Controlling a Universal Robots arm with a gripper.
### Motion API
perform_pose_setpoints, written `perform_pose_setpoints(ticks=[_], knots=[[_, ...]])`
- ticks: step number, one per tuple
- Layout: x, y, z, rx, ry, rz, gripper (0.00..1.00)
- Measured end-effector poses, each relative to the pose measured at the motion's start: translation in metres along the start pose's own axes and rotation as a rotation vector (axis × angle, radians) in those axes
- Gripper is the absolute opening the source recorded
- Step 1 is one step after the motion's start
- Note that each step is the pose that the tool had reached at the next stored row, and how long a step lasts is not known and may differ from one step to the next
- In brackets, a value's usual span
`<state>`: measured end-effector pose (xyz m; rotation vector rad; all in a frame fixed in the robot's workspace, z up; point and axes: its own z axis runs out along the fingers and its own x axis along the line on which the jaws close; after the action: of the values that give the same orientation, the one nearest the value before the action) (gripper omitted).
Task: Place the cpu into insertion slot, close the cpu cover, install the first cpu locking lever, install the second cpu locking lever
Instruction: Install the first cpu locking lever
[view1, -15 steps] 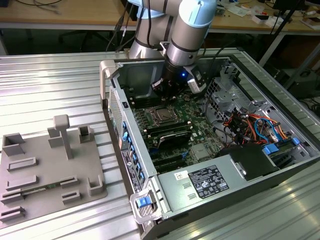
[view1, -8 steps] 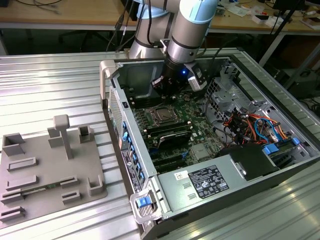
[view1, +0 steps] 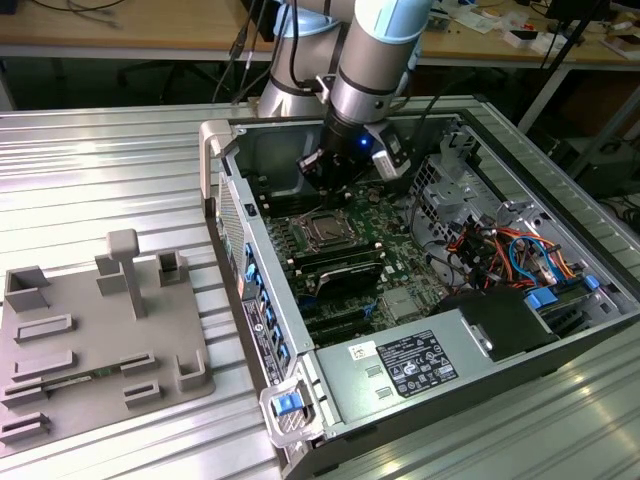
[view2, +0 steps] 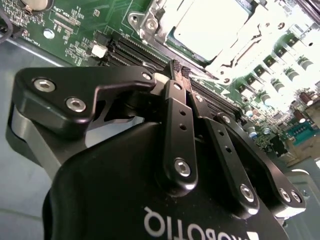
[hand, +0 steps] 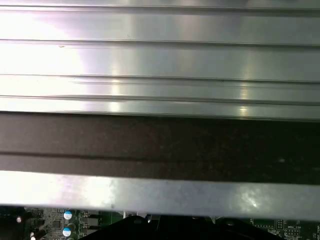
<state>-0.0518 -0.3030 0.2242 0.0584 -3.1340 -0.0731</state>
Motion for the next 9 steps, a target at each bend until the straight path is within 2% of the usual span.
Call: perform_pose_setpoints(ticks=[4,9], knots=[[0.0013,0.0003,-0.0061,-0.0020,-0.0001,0.000,0.11],[0.0076,0.0006,-0.0067,-0.0052,-0.0001,0.000,0.11]])
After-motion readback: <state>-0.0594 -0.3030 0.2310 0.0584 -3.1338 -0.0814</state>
